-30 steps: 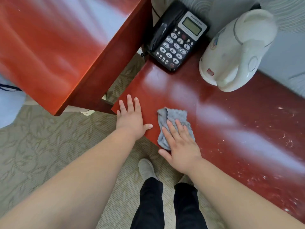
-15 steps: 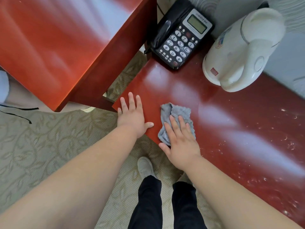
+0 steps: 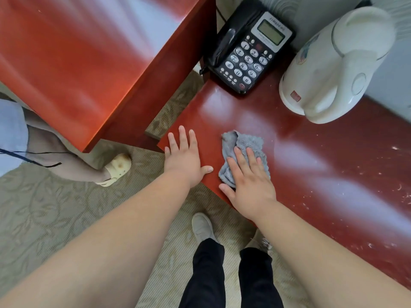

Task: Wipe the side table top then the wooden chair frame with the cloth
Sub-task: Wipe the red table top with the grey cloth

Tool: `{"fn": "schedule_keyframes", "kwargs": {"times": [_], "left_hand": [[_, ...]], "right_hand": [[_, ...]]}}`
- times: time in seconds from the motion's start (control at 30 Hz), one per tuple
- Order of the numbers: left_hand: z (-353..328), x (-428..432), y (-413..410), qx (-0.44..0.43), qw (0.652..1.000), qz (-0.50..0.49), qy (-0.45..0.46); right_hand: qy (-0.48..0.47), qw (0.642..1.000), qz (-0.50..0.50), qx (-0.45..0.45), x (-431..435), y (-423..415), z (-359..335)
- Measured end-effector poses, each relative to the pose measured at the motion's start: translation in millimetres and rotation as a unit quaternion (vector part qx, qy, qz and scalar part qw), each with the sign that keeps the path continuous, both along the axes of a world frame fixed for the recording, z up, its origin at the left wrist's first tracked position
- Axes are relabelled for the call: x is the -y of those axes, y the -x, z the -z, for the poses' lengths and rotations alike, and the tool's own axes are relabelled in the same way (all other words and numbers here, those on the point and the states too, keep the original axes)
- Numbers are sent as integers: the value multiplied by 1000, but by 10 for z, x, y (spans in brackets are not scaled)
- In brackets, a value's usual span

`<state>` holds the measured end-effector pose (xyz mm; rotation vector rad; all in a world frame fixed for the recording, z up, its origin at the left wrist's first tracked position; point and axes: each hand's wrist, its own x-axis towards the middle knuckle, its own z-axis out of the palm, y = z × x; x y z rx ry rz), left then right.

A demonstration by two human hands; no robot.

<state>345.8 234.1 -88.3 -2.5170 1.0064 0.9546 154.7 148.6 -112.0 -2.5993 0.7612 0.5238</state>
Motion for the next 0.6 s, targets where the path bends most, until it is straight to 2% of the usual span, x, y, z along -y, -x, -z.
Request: {"fn": "schedule_keyframes", "kwargs": {"times": [0.1,0.27,0.5,0.6], "left_hand": [[-8,-2,-5,0,1000,0,1],[-2,-16,-3,-2,1000,-6,5],[-16,4,-2,-7,1000,-6,1],[-4,-5,-1,-7,1000,-10,8]], "right_hand": [[-6,1000,0,-9,-57,122,3],[-3,1000,18,2,148,-310,53],[12,1000,11,-16,-133,254,4],[8,1000,28,-2,-34,30,12]]}}
